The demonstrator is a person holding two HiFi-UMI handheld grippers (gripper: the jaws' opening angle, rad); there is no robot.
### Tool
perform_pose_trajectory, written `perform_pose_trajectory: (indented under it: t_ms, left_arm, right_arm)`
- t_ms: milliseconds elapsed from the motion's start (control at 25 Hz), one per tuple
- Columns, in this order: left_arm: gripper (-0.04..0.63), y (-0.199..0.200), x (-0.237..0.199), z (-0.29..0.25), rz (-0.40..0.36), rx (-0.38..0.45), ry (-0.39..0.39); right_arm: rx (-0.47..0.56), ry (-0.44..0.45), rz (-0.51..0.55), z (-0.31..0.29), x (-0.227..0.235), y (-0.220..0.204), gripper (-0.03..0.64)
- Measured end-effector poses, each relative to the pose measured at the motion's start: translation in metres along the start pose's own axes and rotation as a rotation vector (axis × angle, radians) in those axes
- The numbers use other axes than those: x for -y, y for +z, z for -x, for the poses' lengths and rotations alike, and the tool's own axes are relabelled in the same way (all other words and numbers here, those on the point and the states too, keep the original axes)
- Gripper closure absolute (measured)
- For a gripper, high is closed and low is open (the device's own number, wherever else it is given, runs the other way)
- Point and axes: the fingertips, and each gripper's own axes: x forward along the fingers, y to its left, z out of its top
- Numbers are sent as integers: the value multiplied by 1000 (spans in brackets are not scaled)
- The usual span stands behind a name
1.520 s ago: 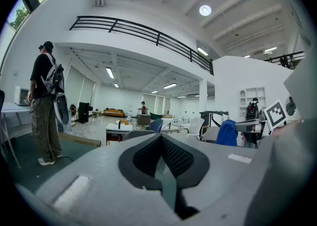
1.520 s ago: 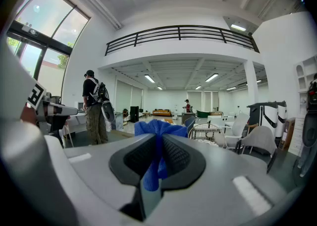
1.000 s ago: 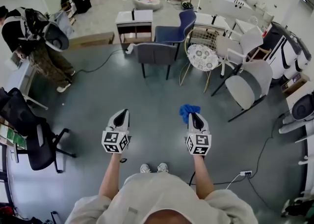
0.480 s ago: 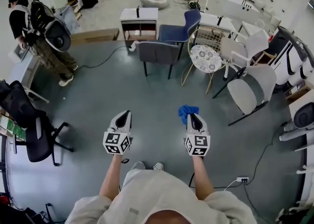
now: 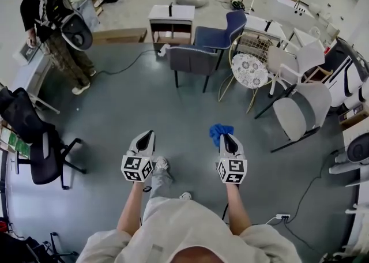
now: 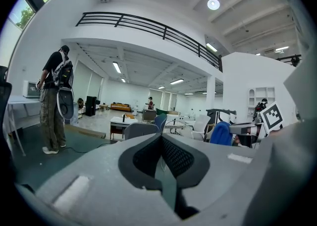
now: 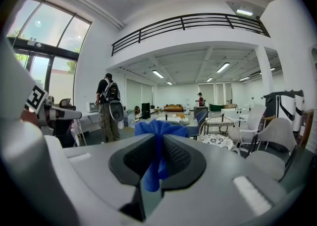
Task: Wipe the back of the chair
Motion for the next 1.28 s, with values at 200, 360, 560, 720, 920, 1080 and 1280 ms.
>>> perform_pose_trajectory:
  t_ms: [200,360,560,720,920,1080,1280]
  left_arm:
    - [597,2,-29,-32,11,2,-10]
    - [597,11,-58,-76,7,11,-42]
    - [597,44,-105,-129,5,23,-85]
    - [597,70,-152,-164,0,19,-106]
    - [597,88,-204,-205,1,18,-120]
    - [597,93,-234,-235,6,5,-162]
    - [597,98,-245,-270,5,-14,-222]
  right_arm:
    - [-4,-5,4,-39,-3,4,574]
    - [-6,-24,20,-86,-4,12,574]
    - [-13,-65,29,-150,-7,40,574]
    - [-22,-93,31,-199,-14,64,574]
    - [-22,-123,33,-254,-24,85,574]
    - [-28,-151,33,-287,-37,92,574]
    - [-40,-191,20,-310,-38,93,574]
